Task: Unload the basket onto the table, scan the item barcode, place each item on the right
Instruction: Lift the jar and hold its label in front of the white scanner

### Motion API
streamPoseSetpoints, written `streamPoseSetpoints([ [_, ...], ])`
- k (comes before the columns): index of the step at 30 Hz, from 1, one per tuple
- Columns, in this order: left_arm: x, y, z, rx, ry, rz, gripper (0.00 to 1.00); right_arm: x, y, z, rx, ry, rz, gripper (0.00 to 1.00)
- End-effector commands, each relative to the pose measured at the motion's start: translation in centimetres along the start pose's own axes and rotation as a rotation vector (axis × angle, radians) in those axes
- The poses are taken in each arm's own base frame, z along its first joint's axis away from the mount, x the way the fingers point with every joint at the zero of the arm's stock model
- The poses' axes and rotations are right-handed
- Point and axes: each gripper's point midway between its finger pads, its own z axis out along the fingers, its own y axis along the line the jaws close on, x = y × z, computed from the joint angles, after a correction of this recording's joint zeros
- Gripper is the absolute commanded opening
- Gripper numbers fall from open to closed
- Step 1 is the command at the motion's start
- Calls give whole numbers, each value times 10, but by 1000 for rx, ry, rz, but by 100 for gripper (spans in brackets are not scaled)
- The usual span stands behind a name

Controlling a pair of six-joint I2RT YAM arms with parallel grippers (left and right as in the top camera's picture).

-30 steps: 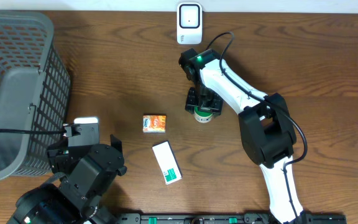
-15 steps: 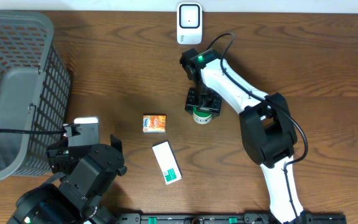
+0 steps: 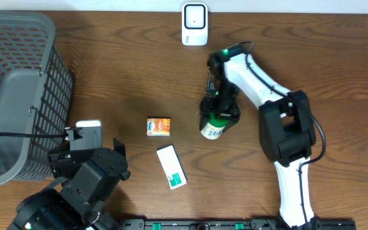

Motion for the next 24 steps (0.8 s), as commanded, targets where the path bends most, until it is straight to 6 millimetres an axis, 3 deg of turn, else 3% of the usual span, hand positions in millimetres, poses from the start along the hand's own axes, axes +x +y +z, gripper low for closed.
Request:
streamPoseSetpoints([
  [1, -2, 3, -1, -10, -7, -11, 97, 18, 23, -9, -195, 64, -156, 31],
  [6, -2, 3, -1, -10, -7, -11, 97, 36, 33, -18, -281, 112, -211, 32],
  [13, -2, 3, -1, -10, -7, -11, 97, 34, 36, -23, -278, 66, -254, 34],
  [20, -2, 3, -1, -10, -7, -11, 97, -28, 52, -30, -304, -173, -257, 28],
  [24, -2, 3, -1, -10, -7, -11, 97, -79, 57, -48, -255, -402, -302, 28],
])
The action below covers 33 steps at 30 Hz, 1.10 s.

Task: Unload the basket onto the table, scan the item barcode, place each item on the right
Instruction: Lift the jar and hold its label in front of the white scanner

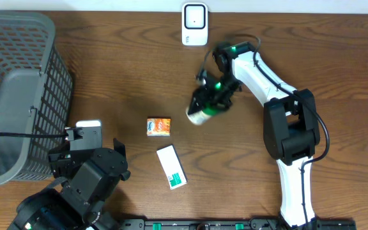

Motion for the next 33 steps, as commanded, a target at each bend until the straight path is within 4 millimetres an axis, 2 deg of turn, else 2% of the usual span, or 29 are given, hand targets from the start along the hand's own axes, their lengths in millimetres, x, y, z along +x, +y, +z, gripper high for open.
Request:
streamPoseSetpoints([
  [1, -2, 3, -1, -10, -7, -11, 97, -30, 5, -22, 66, -149, 0, 28],
  [6, -2, 3, -1, -10, -7, -11, 97, -85, -12, -49, 262, -386, -80, 29],
  [10, -2, 3, -1, -10, -7, -11, 97, -130, -13, -74, 390, -593, -153, 31],
  [13, -2, 3, -1, -10, -7, -11, 97, -153, -8, -90, 455, -716, -187, 28],
  [15, -2, 3, -1, -10, -7, -11, 97, -164, -4, -100, 486, -788, -202, 26],
  [20, -2, 3, -1, -10, -7, -11, 97, -185, 3, -126, 546, -929, -222, 30],
  [27, -2, 3, -1, -10, -7, -11, 97, -211, 17, -165, 612, -1131, -290, 29],
  [30, -2, 3, -1, -10, -7, -11, 97, -220, 20, -175, 619, -1203, -297, 31],
  [33, -2, 3, -1, -10, -7, -11, 97, -227, 20, -174, 608, -1238, -306, 32],
])
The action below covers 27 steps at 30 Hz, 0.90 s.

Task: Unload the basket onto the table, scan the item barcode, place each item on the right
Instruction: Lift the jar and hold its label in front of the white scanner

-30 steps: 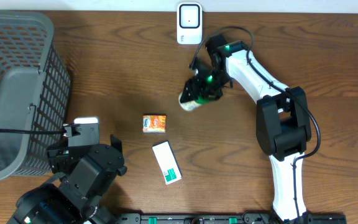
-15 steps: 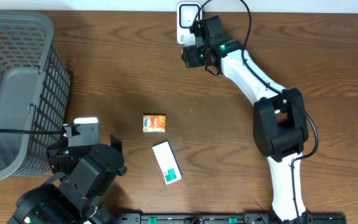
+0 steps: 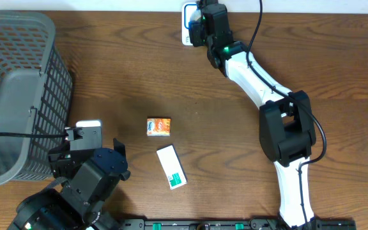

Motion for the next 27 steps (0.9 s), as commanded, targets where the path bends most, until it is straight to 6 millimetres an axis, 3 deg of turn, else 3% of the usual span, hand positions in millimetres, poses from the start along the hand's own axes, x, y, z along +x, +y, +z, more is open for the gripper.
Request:
streamPoseSetpoints([
  [1, -2, 3, -1, -10, -7, -11, 97, -26, -2, -3, 29, -85, -12, 32],
  [9, -2, 3, -1, -10, -7, -11, 97, -27, -2, 27, 59, -234, -99, 32],
  [13, -2, 3, -1, -10, -7, -11, 97, -14, -3, 36, 67, -221, -159, 35],
  [27, -2, 3, -1, -10, -7, -11, 97, -26, -1, 31, 118, -269, -187, 39],
])
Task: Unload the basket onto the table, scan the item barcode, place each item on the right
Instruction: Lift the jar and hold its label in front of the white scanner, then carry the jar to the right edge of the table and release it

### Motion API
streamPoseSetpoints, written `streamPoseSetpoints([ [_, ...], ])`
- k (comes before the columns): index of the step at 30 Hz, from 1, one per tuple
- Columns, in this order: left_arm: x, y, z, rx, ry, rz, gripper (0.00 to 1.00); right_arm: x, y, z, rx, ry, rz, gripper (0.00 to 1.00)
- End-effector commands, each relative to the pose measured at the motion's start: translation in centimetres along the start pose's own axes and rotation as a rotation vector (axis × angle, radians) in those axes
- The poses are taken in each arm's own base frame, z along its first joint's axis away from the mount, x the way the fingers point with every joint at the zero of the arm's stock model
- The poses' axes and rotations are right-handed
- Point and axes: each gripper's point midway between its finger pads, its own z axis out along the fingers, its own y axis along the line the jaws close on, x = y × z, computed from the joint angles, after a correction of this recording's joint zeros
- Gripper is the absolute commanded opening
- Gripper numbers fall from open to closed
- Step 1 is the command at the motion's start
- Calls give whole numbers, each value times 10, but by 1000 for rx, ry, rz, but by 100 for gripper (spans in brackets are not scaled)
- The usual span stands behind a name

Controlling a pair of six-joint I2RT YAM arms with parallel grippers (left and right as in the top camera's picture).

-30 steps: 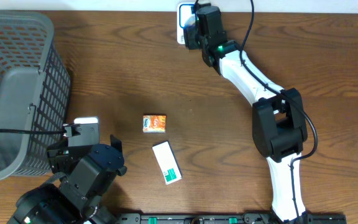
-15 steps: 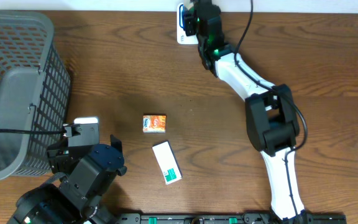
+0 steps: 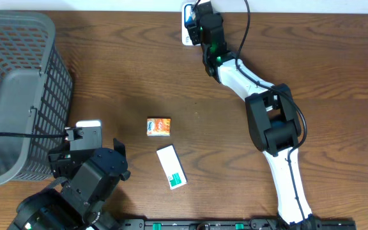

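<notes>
The white barcode scanner (image 3: 186,25) stands at the table's far edge, mostly covered from above by my right gripper (image 3: 200,19). The right arm reaches up to it from the lower right. The green-and-white bottle lies nowhere on the table; it is hidden under the right wrist, as are the fingers. My left gripper (image 3: 117,158) sits folded at the near left corner, away from every item, and its jaws are unclear from above.
A small orange packet (image 3: 159,126) and a white box with a green end (image 3: 171,167) lie mid-table. A tall grey mesh basket (image 3: 18,96) fills the left side. A black cable runs from the basket toward the left arm.
The right gripper stays over the scanner but has shifted slightly left and up, and the right forearm has swung left. The left arm and the table items have not moved.
The right gripper was shut on the green-and-white bottle standing right of the orange packet. It then held the bottle tilted, higher and further left. After that it was over the scanner with the bottle hidden, and it remains there now.
</notes>
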Motion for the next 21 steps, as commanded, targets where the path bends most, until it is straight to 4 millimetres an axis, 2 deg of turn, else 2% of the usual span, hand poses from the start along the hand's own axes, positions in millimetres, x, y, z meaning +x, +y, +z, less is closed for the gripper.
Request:
streamPoseSetpoints([
  [1, -2, 3, -1, -10, -7, -12, 97, -34, 3, -11, 26, -50, -8, 39],
  [6, -2, 3, -1, -10, -7, -11, 97, -69, -5, -37, 23, -21, -13, 39],
  [10, -2, 3, -1, -10, -7, -11, 97, -96, -34, -78, 65, 81, -26, 37],
  [12, -2, 3, -1, -10, -7, -11, 97, -96, -56, -104, 99, 174, -12, 36],
  [16, -2, 3, -1, -10, -7, -11, 97, -70, -100, -157, 161, 406, 66, 36],
  [17, -2, 3, -1, -10, -7, -11, 97, -58, -118, -176, 197, 483, 111, 34],
  [19, -2, 3, -1, -10, -7, -11, 97, -38, -143, -201, 257, 597, 174, 32],
  [21, -2, 3, -1, -10, -7, -11, 97, -8, -174, -226, 332, 734, 240, 32],
])
